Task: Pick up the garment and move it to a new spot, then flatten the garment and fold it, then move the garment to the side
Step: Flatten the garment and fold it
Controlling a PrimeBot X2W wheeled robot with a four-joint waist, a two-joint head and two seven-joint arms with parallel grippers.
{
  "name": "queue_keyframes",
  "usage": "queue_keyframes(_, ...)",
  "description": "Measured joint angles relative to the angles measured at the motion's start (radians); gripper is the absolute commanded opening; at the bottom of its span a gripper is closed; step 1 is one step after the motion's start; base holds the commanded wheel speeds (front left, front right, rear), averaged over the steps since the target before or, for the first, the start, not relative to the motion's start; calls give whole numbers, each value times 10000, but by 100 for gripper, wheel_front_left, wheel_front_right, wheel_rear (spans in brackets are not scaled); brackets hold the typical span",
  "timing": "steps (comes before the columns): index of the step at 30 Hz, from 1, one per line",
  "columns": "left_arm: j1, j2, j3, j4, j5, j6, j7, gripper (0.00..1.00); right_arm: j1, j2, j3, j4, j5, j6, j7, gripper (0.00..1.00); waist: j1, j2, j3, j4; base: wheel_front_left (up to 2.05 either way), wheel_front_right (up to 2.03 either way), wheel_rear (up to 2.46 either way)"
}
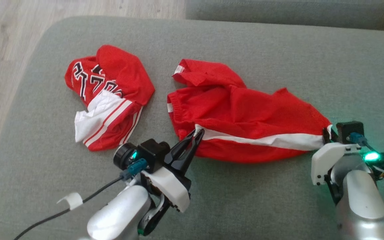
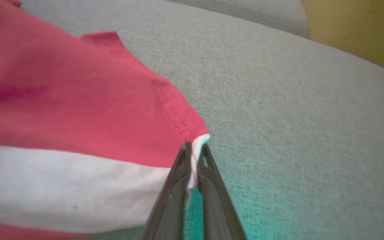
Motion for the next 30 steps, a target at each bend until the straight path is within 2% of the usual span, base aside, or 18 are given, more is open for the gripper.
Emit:
queue_keyframes(5, 1, 267, 169, 8, 0, 86, -10, 0, 133, -10, 497, -255, 1172, 0, -199, 0, -1, 0, -414, -211, 0, 0, 0)
queue_keyframes(11, -355, 652, 291, -29, 4, 67, 240, 0, 37, -10, 1045, -1168, 2408, 0, -230, 0, -1, 0, -906, -506, 0, 0, 0)
queue_keyframes(16, -1988, 1104, 621, 4, 12, -301, 836, 0, -601, -17, 1707, -2406, 3348, 0, 25, 0, -2, 0, -1401, -837, 0, 0, 0)
queue_keyframes(23, -4312, 1198, 1221, 558, -100, -731, 1400, 0, -1923, -130, 2155, -4134, 3810, 0, 332, 0, -2, 0, -1786, -1344, 0, 0, 0)
queue_keyframes(30, -5086, 1030, 1390, 1045, -209, -842, 1189, 0, -2311, -431, 2203, -5584, 3634, 0, 268, 0, -2, 0, -2110, -1489, 0, 0, 0)
